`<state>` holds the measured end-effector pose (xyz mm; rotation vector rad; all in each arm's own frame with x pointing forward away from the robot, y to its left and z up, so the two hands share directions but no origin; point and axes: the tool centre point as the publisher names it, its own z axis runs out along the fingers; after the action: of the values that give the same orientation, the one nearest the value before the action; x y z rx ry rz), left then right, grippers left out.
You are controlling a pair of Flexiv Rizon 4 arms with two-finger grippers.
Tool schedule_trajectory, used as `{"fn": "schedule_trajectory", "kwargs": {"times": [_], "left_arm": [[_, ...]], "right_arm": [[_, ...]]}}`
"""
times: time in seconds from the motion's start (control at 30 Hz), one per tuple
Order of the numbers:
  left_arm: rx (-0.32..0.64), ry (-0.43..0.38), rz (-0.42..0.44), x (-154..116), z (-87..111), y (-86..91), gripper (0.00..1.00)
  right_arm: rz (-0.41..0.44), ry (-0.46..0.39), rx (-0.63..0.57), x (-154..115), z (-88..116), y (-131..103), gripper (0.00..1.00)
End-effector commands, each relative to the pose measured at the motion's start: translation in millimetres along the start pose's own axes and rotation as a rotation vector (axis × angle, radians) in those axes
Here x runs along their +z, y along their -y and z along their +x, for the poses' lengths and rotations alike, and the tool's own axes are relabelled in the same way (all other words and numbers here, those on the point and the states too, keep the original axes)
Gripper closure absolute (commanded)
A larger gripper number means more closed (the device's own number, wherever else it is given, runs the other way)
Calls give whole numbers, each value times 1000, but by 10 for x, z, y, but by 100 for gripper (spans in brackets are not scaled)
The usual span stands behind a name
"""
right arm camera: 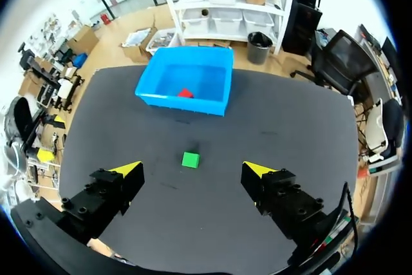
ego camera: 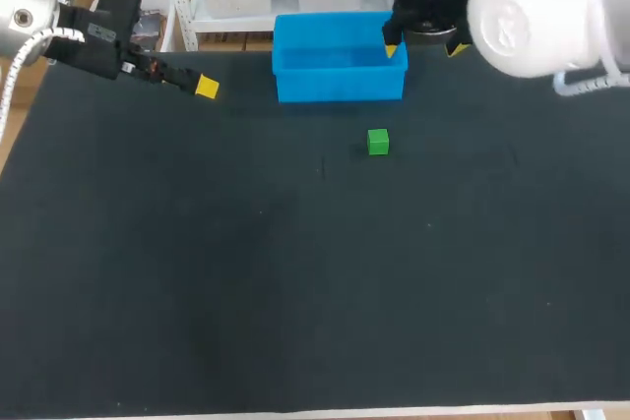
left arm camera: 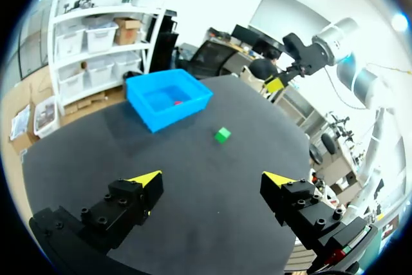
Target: Use the left arm to pick the red cube and place it into the blue plastic box first, then use the right arm to grasp the green cube and put it into the same blue plastic box after the first action is fully finished.
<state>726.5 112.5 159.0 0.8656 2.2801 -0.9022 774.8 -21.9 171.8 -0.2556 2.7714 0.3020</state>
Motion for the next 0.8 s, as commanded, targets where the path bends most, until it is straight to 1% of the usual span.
{"fn": "schedule_trajectory", "kwargs": {"times": [0.03, 0.17, 0.23, 0.4, 0.63, 0.8], "left_arm": [[2, 6, 1, 2, 13, -3, 0], [2, 6, 1, 2, 13, -3, 0], [2, 6, 1, 2, 13, -3, 0], [2, 6, 1, 2, 13, -3, 0], [2, 6, 1, 2, 13, -3, 0], [2, 6, 1, 2, 13, -3, 0]], "right_arm": [[70, -82, 11, 53, -79, -87, 0], [116, -135, 13, 85, -83, -120, 0], [126, -130, 17, 99, -91, -137, 0], [163, -148, 44, 144, -131, -181, 0], [188, -157, 84, 247, -195, -278, 0], [188, -195, 108, 345, -185, -339, 0]]}}
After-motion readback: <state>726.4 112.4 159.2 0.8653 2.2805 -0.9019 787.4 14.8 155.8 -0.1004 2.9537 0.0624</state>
